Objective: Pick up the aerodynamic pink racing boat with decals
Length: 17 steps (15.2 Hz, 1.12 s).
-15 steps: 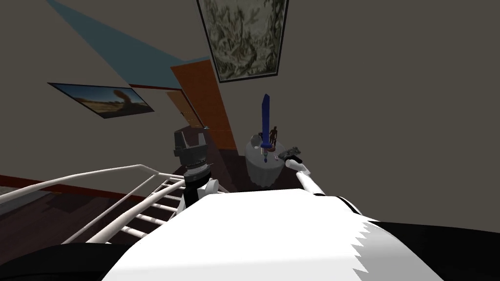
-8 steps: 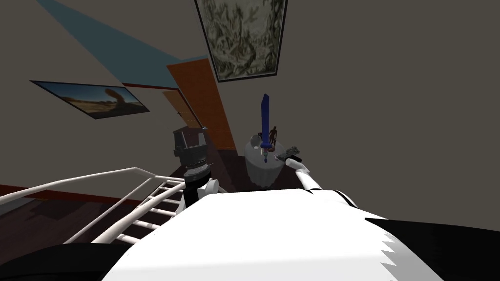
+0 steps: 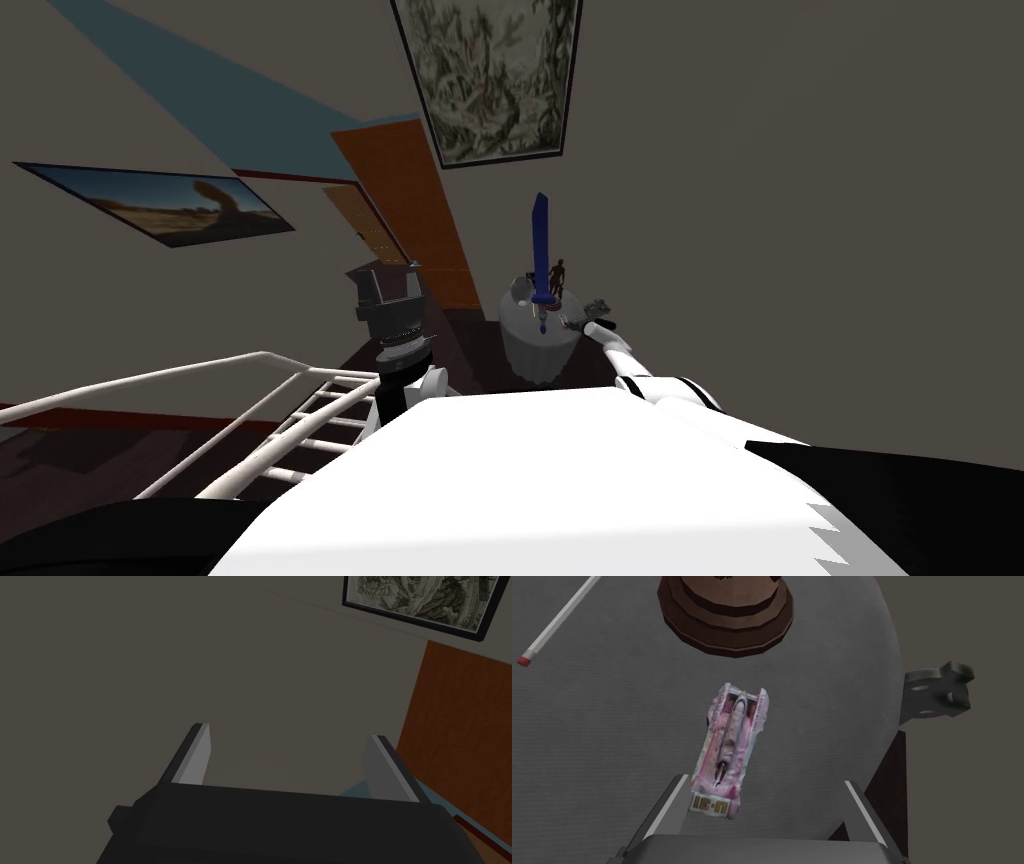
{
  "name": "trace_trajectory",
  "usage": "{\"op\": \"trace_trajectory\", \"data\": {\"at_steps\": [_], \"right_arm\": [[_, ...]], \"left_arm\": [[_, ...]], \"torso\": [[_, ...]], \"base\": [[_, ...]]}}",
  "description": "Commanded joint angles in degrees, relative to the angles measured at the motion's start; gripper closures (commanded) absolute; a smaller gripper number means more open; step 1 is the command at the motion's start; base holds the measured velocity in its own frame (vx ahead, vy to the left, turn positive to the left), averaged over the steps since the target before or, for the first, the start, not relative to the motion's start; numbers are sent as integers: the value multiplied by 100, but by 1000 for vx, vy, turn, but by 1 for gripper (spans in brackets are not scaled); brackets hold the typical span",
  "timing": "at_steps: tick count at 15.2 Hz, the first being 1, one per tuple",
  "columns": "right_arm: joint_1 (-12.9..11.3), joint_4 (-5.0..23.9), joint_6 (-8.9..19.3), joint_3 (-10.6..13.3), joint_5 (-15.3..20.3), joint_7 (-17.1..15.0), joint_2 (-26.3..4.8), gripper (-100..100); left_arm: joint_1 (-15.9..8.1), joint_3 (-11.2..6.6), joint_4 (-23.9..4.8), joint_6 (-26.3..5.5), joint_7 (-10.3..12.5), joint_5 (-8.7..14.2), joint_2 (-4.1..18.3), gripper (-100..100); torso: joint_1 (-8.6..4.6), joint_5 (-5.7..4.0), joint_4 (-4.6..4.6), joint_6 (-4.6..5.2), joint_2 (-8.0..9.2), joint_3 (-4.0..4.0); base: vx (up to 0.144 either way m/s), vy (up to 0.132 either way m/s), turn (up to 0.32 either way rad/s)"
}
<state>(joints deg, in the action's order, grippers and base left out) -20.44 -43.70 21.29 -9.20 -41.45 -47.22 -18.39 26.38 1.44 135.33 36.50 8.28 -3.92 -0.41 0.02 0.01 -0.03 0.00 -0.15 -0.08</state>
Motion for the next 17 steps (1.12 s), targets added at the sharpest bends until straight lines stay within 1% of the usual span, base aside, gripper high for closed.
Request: {"op": "trace_trajectory", "data": {"at_steps": [1,2,3,4,5,6,8,9,10,11,12,13,14,15,16,17], "right_arm": [[-192,286,215,-63,-138,-265,-11,-100],[-192,348,215,-63,-138,-265,-11,-100],[-297,534,318,-90,-223,-387,-21,-100],[-297,537,318,-90,-223,-387,-21,-100],[-390,706,410,-114,-299,-496,-29,-100],[-390,706,410,-114,-299,-496,-29,-100],[-540,982,559,-152,-420,-672,-43,-100],[-540,982,559,-152,-420,-672,-43,-100],[-630,1169,657,-175,-497,-786,-54,-100],[-630,1169,657,-175,-497,-786,-54,-100],[-665,1251,698,-185,-528,-834,-59,-100],[-619,1170,640,-176,-519,-744,-58,-100],[-631,1363,490,-277,-575,-815,-133,-100],[-631,1363,490,-277,-575,-815,-133,-100],[-636,1455,406,-326,-603,-837,-170,-100],[-636,1455,406,-326,-603,-837,-170,-100]], "left_arm": [[0,0,0,0,0,0,0,0],[0,0,0,0,0,0,0,0],[0,0,0,0,0,0,0,0],[0,0,0,0,0,0,0,0],[0,0,0,0,0,0,0,0],[0,0,0,0,0,0,0,0],[0,0,0,0,0,0,0,0],[0,0,0,0,0,0,0,0],[0,0,0,0,0,0,0,0],[0,0,0,0,0,0,0,0],[0,0,0,0,0,0,0,0],[0,0,0,0,0,0,0,0],[0,0,0,0,0,0,0,0],[-1,0,0,0,0,0,0,0],[-2,0,0,0,0,0,1,0],[-2,0,0,0,0,0,1,0]], "torso": [[0,0,0,0,0,0],[3,1,0,1,-2,-1],[2,0,0,1,4,1],[1,0,1,0,6,3],[0,0,1,1,8,4],[0,-2,-2,-1,3,1],[-1,-5,-6,-3,-6,-6],[1,-8,-9,-7,-11,-10],[0,-11,-12,-9,-11,-12],[0,-12,-14,-10,-18,-16],[-1,-12,-15,-10,-21,-18],[-2,-12,-15,-10,-19,-17],[-3,-12,-14,-10,-15,-15],[-15,-14,-12,-14,-9,-11],[-24,-16,-11,-15,-1,-7],[-29,-18,-9,-14,5,-3]], "base": [[29,22,-91],[2,12,-52],[1,8,-37],[0,7,-31],[25,12,-50],[42,7,-33],[38,11,-50],[21,5,-24],[45,6,-27],[45,3,-13],[27,1,-8],[12,-1,-4],[-8,-44,217],[-32,-69,319],[-39,-71,308],[-56,-65,227]]}}
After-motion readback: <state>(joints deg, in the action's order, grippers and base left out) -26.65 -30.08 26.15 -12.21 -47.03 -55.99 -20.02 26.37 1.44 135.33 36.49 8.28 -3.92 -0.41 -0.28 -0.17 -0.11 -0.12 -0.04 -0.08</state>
